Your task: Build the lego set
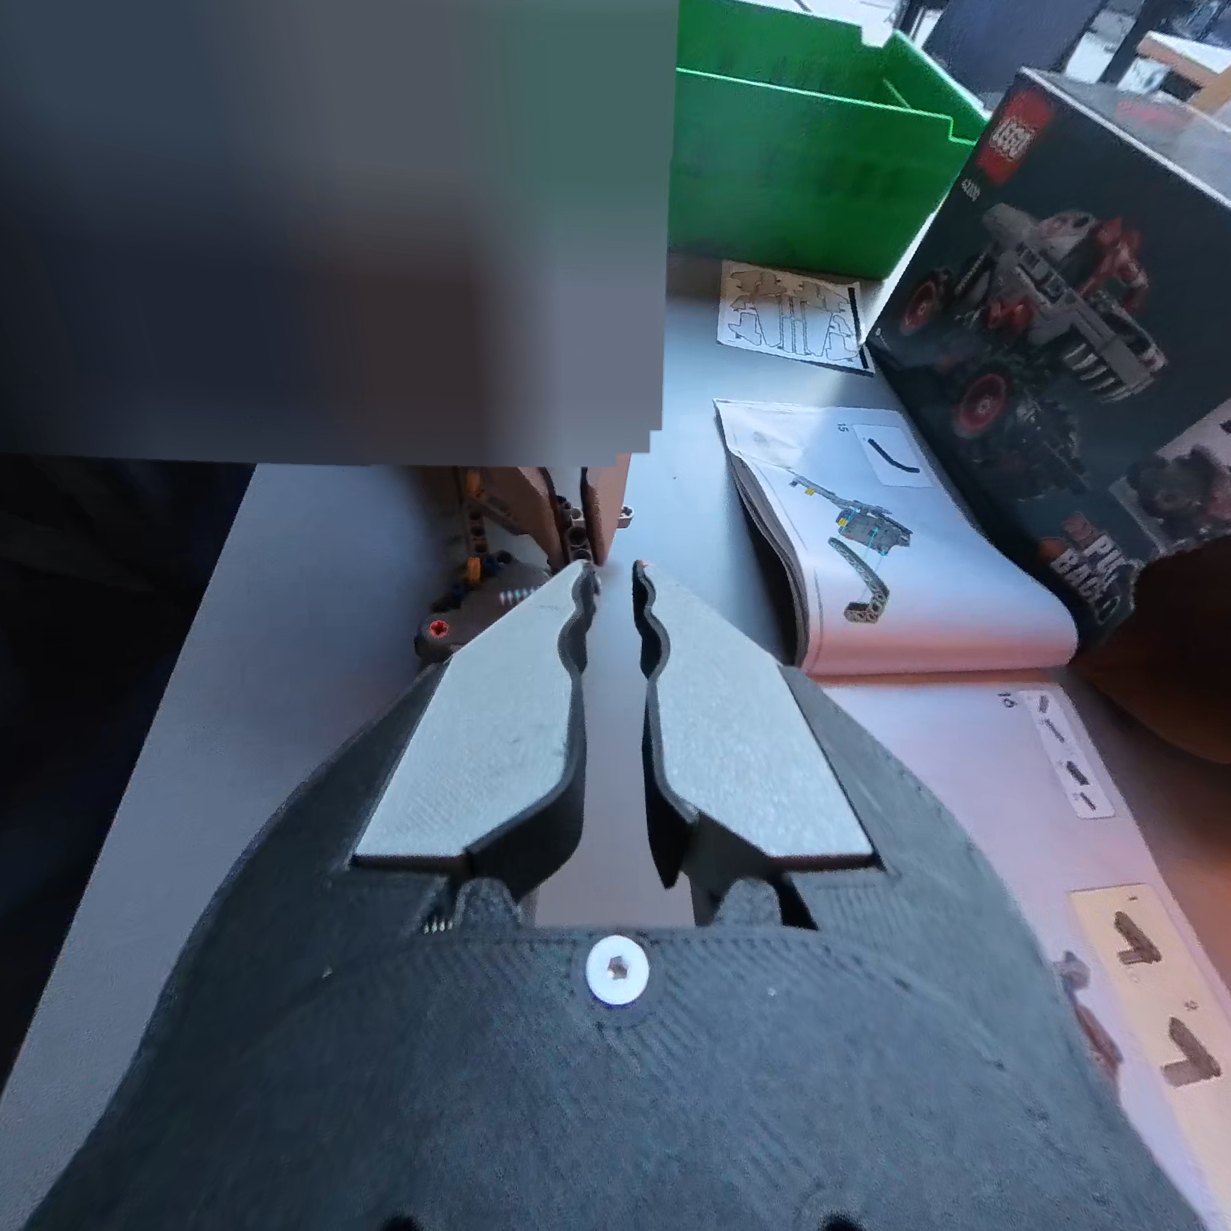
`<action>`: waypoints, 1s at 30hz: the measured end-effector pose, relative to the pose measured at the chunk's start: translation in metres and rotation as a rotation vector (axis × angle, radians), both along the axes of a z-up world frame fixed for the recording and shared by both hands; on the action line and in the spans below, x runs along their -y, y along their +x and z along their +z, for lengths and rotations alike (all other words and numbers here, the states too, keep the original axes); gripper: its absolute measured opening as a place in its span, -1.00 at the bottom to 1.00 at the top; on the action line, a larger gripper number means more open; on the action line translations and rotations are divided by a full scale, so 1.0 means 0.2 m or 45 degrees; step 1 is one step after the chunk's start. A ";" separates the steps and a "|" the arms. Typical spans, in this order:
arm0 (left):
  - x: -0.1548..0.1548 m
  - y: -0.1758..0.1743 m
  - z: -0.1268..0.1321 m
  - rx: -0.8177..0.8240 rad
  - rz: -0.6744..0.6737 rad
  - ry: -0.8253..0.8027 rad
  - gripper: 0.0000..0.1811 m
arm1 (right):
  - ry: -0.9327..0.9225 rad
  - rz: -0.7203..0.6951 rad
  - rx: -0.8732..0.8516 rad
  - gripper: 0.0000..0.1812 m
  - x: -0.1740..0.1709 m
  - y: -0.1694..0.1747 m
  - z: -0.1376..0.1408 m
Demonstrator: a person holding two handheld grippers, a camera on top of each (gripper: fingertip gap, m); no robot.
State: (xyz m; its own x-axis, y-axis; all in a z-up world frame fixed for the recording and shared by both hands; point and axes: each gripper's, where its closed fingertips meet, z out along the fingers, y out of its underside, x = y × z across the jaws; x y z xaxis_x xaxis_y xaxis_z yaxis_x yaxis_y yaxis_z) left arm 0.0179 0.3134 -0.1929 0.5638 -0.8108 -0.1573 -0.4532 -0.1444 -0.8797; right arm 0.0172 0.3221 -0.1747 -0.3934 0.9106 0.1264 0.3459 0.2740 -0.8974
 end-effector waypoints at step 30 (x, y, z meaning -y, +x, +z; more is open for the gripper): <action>0.01 0.03 -0.04 0.253 0.024 -0.332 -0.94 | 0.066 -0.052 0.090 -0.97 -0.03 -0.01 -0.08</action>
State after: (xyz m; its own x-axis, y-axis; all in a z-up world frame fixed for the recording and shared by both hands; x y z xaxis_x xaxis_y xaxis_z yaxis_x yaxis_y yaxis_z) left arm 0.0229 0.3104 -0.2006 0.5777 -0.7986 0.1688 -0.2715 -0.3830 -0.8830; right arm 0.0143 0.3278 -0.1904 -0.3654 0.9192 0.1469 0.4195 0.3035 -0.8555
